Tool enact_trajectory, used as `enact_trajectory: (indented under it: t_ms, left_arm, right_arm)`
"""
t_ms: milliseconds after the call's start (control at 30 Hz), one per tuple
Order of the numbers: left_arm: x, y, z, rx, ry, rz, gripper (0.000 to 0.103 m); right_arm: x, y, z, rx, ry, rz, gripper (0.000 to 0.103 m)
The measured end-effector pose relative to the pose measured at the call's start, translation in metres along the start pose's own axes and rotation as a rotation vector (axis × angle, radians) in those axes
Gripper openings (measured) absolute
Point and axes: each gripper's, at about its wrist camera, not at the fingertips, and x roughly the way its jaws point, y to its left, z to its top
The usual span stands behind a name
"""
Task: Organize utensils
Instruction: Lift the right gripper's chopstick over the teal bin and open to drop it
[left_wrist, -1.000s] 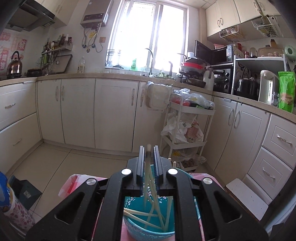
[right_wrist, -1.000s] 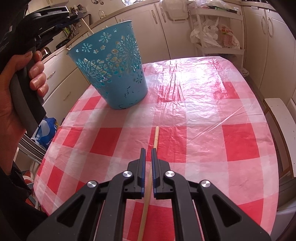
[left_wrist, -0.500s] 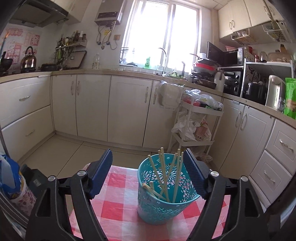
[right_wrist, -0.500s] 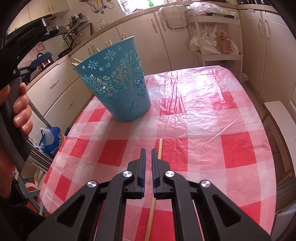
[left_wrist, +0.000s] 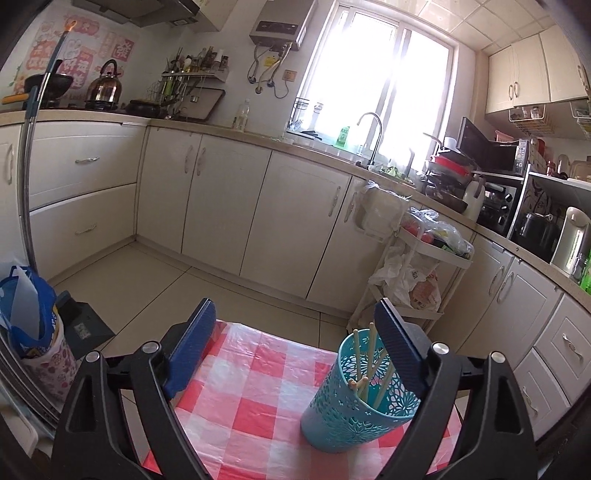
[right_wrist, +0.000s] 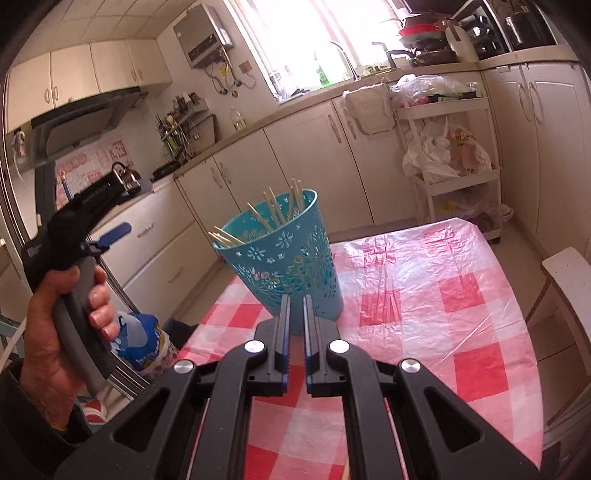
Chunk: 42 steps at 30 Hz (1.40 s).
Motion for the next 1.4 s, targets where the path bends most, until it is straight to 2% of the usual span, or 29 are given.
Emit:
enact_trajectory:
  t_ms: [33, 67, 100, 200, 367, 433, 500, 567, 633, 733, 900, 967, 1067, 1167, 1267, 1400]
  left_arm:
    - [0.0, 0.001, 0.0, 0.002, -0.001, 0.003, 0.085]
    - [0.0, 0.002, 0.001, 0.001, 0.003, 0.006, 0.086]
    - [0.0, 0.004, 0.001, -0.005, 0.008, 0.004, 0.086]
    - [0.0, 0.01, 0.003, -0.026, 0.013, -0.001, 0.086]
    - [0.001, 0.011, 0.003, -0.034, 0.016, -0.011, 0.086]
    - [0.0, 0.01, 0.002, -0.029, 0.017, -0.015, 0.086]
    - [0.0, 0.01, 0.002, -0.025, 0.016, -0.017, 0.086]
    - [0.0, 0.012, 0.003, -0.031, 0.014, -0.016, 0.086]
    - [0.0, 0.015, 0.004, -0.047, 0.014, -0.017, 0.086]
    - [-0.002, 0.018, 0.006, -0.064, 0.012, -0.021, 0.086]
    - [-0.003, 0.018, 0.007, -0.072, 0.006, -0.024, 0.086]
    - [-0.003, 0.019, 0.007, -0.08, 0.007, -0.025, 0.086]
    - [-0.003, 0.02, 0.008, -0.087, 0.004, -0.025, 0.086]
    - [-0.004, 0.021, 0.009, -0.088, 0.001, -0.025, 0.086]
    - [-0.003, 0.024, 0.01, -0.097, 0.0, -0.025, 0.086]
    - [-0.003, 0.025, 0.012, -0.091, -0.003, -0.013, 0.086]
  right_arm:
    - [0.009, -0.003, -0.001, -0.011, 0.06, -0.021, 0.01]
    - [0.016, -0.008, -0.004, -0.01, 0.113, -0.045, 0.023]
    - [0.024, -0.015, -0.011, -0.001, 0.155, -0.074, 0.029]
    - [0.047, -0.028, -0.032, 0.003, 0.262, -0.135, 0.029]
    - [0.068, -0.02, -0.047, -0.084, 0.331, -0.187, 0.029]
    - [0.079, -0.019, -0.054, -0.112, 0.36, -0.215, 0.025]
    - [0.084, -0.019, -0.061, -0.154, 0.363, -0.258, 0.007]
    - [0.08, -0.018, -0.061, -0.162, 0.363, -0.257, 0.006]
    - [0.068, -0.016, -0.054, -0.151, 0.315, -0.248, 0.006]
    - [0.04, -0.008, -0.027, -0.095, 0.192, -0.178, 0.006]
    - [-0.014, 0.025, 0.045, -0.072, -0.157, -0.017, 0.006]
    - [-0.024, 0.039, 0.074, -0.075, -0.292, 0.012, 0.006]
    - [-0.017, 0.053, 0.114, -0.063, -0.423, 0.032, 0.006]
    - [0.004, 0.058, 0.142, -0.046, -0.501, -0.003, 0.006]
    - [0.032, 0.057, 0.161, -0.015, -0.535, -0.046, 0.006]
    - [0.073, 0.048, 0.166, 0.007, -0.493, -0.107, 0.006]
